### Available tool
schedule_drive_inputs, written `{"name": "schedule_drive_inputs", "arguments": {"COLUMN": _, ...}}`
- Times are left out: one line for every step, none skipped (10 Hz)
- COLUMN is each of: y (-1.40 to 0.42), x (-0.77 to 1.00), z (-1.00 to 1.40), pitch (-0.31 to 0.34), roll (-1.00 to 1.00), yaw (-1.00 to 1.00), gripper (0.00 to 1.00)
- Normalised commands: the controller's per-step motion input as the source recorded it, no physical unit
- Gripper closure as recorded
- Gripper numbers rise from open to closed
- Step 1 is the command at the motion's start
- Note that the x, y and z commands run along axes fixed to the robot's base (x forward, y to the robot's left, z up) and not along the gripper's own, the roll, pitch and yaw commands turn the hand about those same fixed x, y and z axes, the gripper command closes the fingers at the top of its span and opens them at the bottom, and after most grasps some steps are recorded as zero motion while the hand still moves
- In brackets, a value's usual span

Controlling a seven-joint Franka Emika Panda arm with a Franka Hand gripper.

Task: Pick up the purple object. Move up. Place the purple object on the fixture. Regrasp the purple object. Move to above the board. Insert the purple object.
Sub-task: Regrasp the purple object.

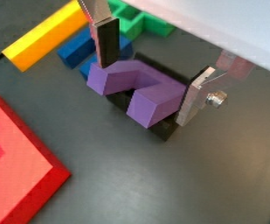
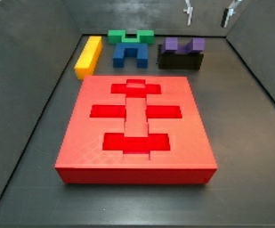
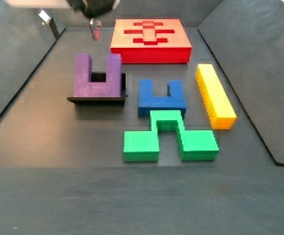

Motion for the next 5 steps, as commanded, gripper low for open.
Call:
{"name": "schedule_drive_inputs", "arguments": {"y": -0.23, "x": 0.1, "z": 0.14, "pitch": 0.0, "roll": 1.0, "yaw": 0.1, "gripper": 0.0}}
{"name": "schedule_drive_inputs", "arguments": {"y": -0.21, "x": 0.11, "z": 0.15, "pitch": 0.0, "roll": 1.0, "yaw": 0.12, "gripper": 0.0}}
{"name": "schedule_drive_inputs", "arguments": {"y": -0.2, "x": 0.13, "z": 0.17, "pitch": 0.0, "roll": 1.0, "yaw": 0.13, "gripper": 0.0}}
{"name": "schedule_drive_inputs", "arguments": {"y": -0.17, "x": 0.22, "z": 0.18, "pitch": 0.0, "roll": 1.0, "yaw": 0.14, "gripper": 0.0}}
{"name": "schedule_drive_inputs", "arguments": {"y": -0.17, "x": 0.36, "z": 0.21, "pitch": 0.006, "roll": 1.0, "yaw": 0.09, "gripper": 0.0}}
